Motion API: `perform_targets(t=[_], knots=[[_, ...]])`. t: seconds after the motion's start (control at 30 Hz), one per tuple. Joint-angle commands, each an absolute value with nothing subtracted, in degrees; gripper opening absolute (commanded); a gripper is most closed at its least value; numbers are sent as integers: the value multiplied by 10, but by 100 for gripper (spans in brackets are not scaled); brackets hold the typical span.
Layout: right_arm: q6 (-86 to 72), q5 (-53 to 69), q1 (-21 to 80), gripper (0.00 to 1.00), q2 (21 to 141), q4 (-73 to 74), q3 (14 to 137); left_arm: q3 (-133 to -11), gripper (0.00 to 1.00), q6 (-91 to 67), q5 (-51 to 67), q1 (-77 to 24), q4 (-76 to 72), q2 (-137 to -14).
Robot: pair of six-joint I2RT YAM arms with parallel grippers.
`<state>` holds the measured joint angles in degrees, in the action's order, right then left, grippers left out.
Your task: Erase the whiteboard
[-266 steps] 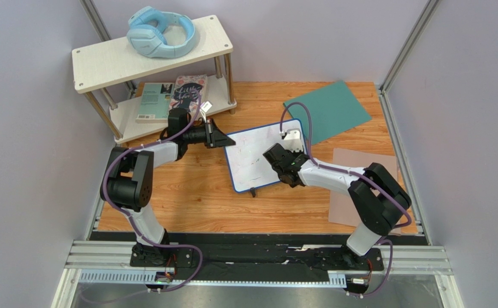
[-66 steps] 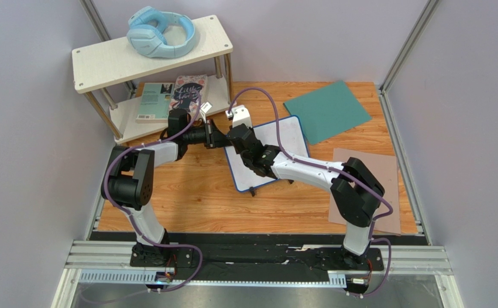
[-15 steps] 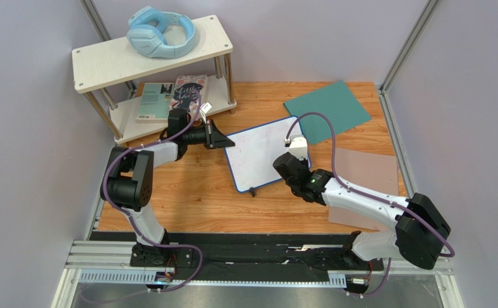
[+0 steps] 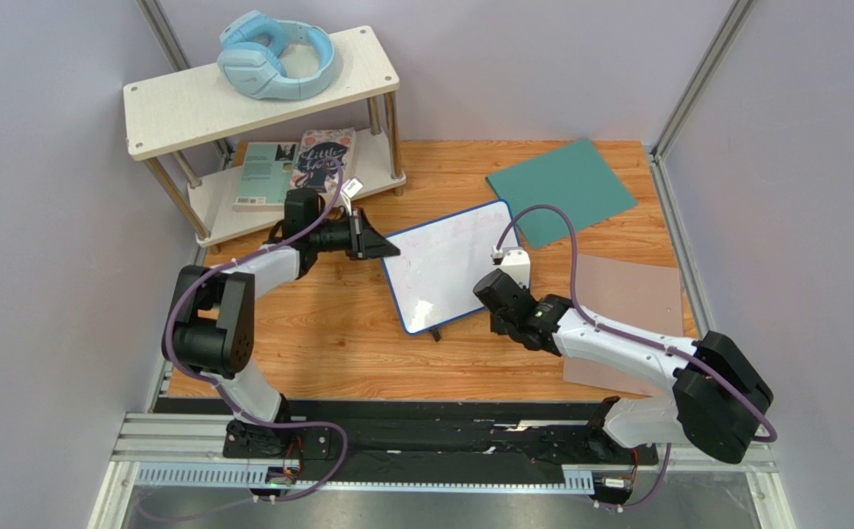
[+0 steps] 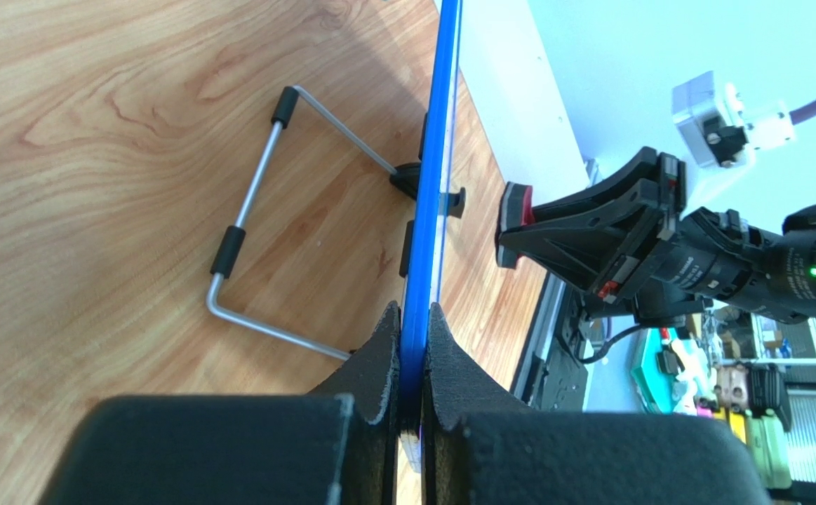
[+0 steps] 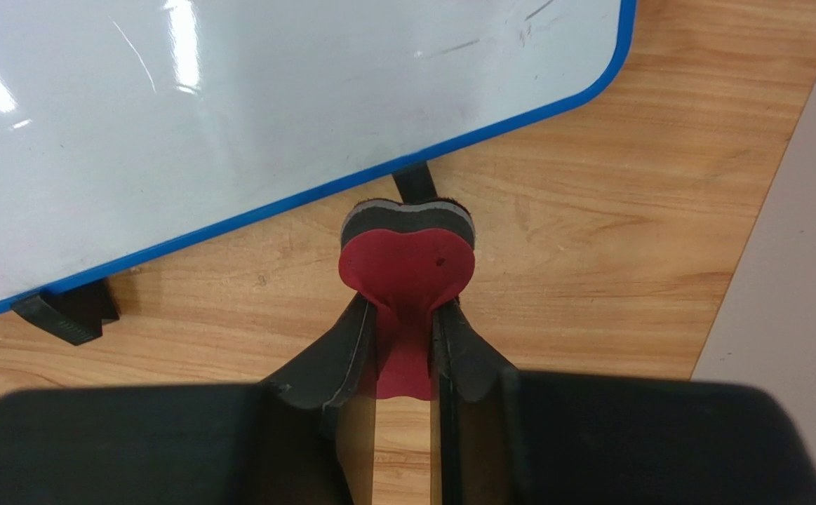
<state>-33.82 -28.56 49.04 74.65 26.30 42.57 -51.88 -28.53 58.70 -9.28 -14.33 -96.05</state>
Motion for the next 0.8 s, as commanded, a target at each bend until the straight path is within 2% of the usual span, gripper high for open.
perform_targets(t=[0.0,0.1,0.13,0.23,0.33,0.57,0.63,0.77], knots=[[-359,-237,489,2,744,265,411,-500,1,-212,507,-90,-93,-943],[-359,-215,490,19,743,264,403,-497,7,-205,490,-90,-78,-935],[-358,-210,490,32,743,263,400,-497,12,-204,487,-90,-76,-933],[-359,-195,490,51,740,265,391,-497,18,-199,474,-90,-64,-926],[-366,-186,490,64,724,264,380,-494,23,-190,455,-90,-48,-918],[-368,-189,490,83,697,276,368,-487,37,-186,430,-90,-40,-897],[-368,-193,489,85,695,279,370,-484,44,-185,416,-90,-33,-889],[-361,-219,490,84,693,279,379,-484,51,-182,399,-90,-17,-856]])
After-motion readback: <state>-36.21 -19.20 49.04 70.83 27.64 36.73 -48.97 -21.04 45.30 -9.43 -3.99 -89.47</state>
